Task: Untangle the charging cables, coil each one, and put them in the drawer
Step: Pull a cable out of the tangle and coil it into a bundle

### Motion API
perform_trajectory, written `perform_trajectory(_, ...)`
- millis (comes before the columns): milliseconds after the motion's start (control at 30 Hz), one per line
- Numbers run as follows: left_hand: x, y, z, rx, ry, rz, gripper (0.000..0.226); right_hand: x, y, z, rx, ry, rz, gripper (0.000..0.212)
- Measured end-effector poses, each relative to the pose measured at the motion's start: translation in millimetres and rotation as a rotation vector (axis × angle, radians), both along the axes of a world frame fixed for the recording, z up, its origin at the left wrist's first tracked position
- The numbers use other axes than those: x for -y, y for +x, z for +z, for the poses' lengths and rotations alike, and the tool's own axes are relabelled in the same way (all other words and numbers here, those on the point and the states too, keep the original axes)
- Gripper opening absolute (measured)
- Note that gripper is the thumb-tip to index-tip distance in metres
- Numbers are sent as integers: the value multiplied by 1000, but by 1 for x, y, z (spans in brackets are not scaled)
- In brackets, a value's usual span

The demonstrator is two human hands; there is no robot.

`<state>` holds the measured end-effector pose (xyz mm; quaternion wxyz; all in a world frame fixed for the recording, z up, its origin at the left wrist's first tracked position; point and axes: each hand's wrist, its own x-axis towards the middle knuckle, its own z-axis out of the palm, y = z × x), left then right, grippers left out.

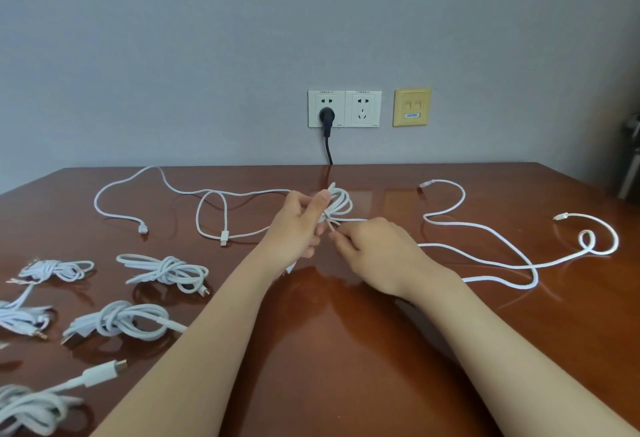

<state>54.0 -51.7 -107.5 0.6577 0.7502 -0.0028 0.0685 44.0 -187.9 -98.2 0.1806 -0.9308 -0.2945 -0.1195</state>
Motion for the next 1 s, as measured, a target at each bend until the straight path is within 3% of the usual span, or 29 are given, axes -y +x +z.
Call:
perform_trajectory(267,2,4,-4,49,221,63,30,4,5,1,547,-27,82,31)
perform_trajectory(333,1,4,-4,62,259,37,30,5,10,-2,614,-6,95,20)
perform_trajectory(467,2,2,-7,95,348,0,27,6,11,-2,484,43,152,5)
perform_trajectory(633,5,1,-9,148,326,-13,21,15,17,4,283,74,37,23)
perform_trajectory(867,1,0,-13,205,620,-65,16,21,16,9,30,166,47,13)
perform_trajectory(1000,4,-1,-13,217,685,-187,20,33,22,12,-82,302,37,14)
